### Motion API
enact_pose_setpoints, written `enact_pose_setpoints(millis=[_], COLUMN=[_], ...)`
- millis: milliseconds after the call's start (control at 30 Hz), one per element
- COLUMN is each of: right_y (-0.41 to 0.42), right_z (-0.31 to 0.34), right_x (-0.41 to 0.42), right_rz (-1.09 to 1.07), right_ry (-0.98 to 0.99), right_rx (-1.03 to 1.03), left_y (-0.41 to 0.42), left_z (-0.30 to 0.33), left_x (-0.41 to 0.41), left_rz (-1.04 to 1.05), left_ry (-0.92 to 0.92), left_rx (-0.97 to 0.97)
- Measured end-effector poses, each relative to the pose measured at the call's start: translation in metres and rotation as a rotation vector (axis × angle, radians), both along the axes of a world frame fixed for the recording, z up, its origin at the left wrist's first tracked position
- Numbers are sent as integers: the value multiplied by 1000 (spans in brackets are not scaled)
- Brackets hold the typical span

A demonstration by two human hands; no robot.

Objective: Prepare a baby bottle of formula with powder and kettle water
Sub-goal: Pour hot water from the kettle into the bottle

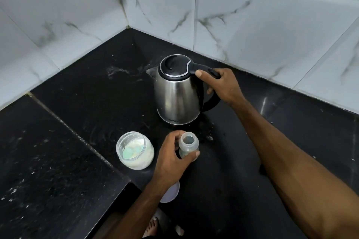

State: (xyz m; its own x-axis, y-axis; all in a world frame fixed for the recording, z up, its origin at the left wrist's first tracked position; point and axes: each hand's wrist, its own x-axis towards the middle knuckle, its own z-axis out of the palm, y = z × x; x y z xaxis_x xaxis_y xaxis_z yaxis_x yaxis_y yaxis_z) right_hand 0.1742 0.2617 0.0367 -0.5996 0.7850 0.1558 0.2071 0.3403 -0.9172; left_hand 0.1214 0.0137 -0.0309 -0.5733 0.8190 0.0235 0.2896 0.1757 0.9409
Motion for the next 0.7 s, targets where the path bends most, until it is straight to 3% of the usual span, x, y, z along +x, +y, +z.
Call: enact_pose_setpoints(millis=[700], right_y=[-12], right_z=[1], right_x=[33], right_rz=[-139], right_ry=[236], right_rx=[-79], left_y=[-5], left_z=[2], left_x=[-5], left_rz=[29], left_ry=[-22], left_rx=[-4])
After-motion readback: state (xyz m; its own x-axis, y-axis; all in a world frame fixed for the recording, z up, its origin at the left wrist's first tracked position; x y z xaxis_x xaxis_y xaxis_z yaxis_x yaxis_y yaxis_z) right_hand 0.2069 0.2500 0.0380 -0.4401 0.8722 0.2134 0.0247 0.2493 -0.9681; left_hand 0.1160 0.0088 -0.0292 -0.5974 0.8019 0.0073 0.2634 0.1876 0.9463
